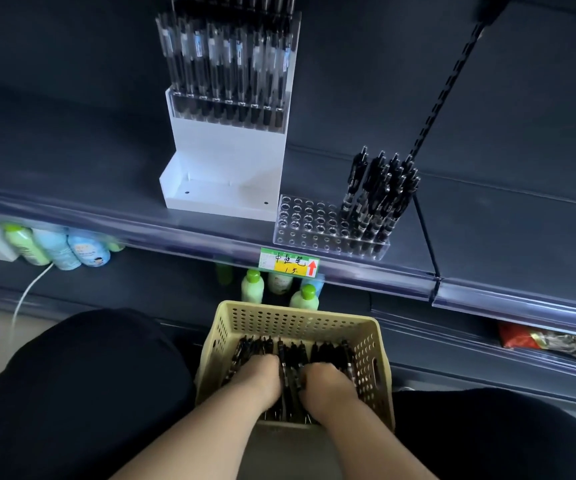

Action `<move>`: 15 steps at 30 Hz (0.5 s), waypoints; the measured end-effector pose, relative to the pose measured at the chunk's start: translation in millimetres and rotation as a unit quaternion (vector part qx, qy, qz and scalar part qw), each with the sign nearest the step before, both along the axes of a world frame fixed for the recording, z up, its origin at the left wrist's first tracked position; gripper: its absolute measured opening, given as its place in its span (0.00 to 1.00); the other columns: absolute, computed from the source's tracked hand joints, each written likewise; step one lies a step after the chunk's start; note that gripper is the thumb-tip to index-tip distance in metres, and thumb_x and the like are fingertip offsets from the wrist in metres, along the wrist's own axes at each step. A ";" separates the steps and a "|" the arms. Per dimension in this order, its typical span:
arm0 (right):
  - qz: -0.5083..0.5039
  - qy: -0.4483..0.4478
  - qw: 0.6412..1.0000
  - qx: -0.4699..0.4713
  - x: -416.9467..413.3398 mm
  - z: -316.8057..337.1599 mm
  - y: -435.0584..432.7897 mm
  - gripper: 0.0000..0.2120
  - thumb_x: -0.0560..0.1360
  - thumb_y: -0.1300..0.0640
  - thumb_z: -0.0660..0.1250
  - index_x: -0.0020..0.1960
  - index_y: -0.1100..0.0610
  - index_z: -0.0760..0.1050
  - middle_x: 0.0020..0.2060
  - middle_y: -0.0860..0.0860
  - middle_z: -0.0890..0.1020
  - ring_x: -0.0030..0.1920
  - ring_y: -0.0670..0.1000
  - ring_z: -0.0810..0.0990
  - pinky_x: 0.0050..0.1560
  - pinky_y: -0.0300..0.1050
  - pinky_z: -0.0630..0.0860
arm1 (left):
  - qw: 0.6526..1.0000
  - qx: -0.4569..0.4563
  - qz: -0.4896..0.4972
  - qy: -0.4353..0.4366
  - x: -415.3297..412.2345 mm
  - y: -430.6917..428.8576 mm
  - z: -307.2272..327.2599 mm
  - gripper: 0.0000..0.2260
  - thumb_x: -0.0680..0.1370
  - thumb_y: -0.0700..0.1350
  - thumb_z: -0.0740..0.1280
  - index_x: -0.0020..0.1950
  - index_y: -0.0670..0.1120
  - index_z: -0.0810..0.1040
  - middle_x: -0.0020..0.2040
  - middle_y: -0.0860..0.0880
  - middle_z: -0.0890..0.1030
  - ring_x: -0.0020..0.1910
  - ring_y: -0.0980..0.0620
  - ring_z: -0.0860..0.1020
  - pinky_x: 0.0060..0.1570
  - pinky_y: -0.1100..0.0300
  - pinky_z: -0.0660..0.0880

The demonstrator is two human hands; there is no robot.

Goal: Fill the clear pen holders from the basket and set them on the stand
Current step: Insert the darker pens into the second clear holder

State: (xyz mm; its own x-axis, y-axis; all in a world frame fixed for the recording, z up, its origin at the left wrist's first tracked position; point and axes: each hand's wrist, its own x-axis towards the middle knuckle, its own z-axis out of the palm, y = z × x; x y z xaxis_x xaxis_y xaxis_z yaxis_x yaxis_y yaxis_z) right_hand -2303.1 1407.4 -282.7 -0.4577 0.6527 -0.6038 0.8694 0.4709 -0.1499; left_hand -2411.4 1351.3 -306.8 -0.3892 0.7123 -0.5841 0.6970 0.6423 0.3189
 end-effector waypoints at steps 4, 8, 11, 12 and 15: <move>0.014 -0.034 0.999 0.030 -12.3 -13.6 5.1 0.14 0.76 0.61 0.60 0.60 0.55 0.73 0.58 0.55 0.76 0.58 0.56 0.75 0.54 0.50 0.74 | 0.993 0.004 0.105 -0.049 1.6 9.4 -14.8 0.12 0.77 0.45 0.65 0.59 0.45 0.74 0.58 0.46 0.78 0.57 0.47 0.77 0.53 0.58 0.72; 0.050 -0.058 0.995 0.069 -23.0 -25.8 5.9 0.15 0.76 0.64 0.57 0.60 0.57 0.73 0.58 0.56 0.77 0.58 0.58 0.76 0.53 0.50 0.73 | 0.980 -0.012 0.184 -0.079 3.5 15.8 -25.0 0.17 0.75 0.45 0.67 0.63 0.44 0.70 0.61 0.45 0.76 0.60 0.46 0.75 0.57 0.58 0.72; 0.064 -0.076 0.992 0.076 -30.0 -30.9 6.6 0.15 0.76 0.66 0.56 0.61 0.59 0.73 0.58 0.57 0.77 0.58 0.58 0.77 0.52 0.49 0.73 | 0.971 -0.012 0.221 -0.094 1.5 18.2 -27.4 0.18 0.75 0.44 0.67 0.63 0.44 0.70 0.62 0.44 0.76 0.60 0.46 0.75 0.57 0.58 0.72; 0.061 -0.082 0.992 0.074 -31.5 -31.2 6.7 0.15 0.76 0.66 0.56 0.61 0.59 0.74 0.58 0.56 0.77 0.57 0.58 0.77 0.51 0.49 0.73 | 0.968 -0.011 0.232 -0.098 0.6 18.1 -26.3 0.17 0.75 0.44 0.67 0.63 0.44 0.71 0.61 0.44 0.76 0.60 0.46 0.75 0.56 0.58 0.72; 0.028 -0.083 0.994 0.060 -31.9 -29.8 8.0 0.14 0.76 0.65 0.58 0.58 0.57 0.75 0.56 0.55 0.79 0.56 0.56 0.78 0.45 0.46 0.72 | 0.955 -0.008 0.262 -0.136 0.0 16.1 -21.9 0.16 0.74 0.44 0.68 0.60 0.43 0.74 0.57 0.43 0.78 0.55 0.45 0.78 0.52 0.57 0.77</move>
